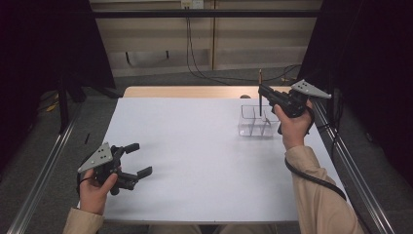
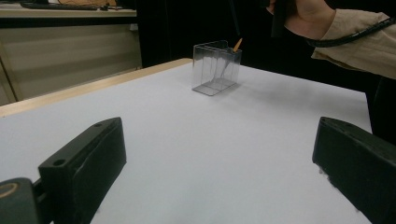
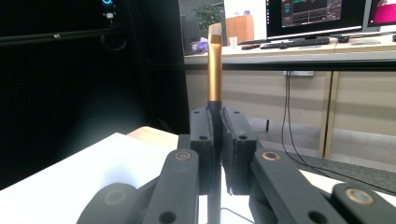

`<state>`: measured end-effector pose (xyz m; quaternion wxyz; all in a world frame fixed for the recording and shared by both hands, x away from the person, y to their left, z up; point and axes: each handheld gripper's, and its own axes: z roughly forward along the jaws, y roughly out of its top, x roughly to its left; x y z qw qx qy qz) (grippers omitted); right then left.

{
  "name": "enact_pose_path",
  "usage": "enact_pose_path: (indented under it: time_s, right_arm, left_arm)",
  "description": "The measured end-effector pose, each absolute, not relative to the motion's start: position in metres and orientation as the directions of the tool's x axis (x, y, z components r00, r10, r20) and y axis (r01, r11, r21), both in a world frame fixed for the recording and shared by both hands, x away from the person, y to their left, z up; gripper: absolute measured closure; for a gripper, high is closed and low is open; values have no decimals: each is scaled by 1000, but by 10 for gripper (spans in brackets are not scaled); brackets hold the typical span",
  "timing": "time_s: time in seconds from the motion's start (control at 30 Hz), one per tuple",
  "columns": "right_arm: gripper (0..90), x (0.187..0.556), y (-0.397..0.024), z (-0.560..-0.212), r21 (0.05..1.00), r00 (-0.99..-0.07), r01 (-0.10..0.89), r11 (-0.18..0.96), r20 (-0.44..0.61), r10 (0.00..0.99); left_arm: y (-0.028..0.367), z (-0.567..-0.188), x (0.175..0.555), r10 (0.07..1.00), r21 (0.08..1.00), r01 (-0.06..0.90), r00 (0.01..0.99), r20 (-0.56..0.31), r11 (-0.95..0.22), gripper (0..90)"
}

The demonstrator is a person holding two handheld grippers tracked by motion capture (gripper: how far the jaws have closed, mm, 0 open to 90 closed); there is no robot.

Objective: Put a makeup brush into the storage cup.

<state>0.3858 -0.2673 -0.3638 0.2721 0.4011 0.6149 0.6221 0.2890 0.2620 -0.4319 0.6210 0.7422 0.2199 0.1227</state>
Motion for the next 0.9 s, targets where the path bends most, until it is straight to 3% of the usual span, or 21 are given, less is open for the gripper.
enact_pose_path:
  time_s: [0.9]
  right_arm:
    - [841, 394, -281, -367, 985, -478, 155, -74, 140, 867]
  left_arm:
    - [263, -433, 289, 477, 976, 173, 874, -89, -134, 27]
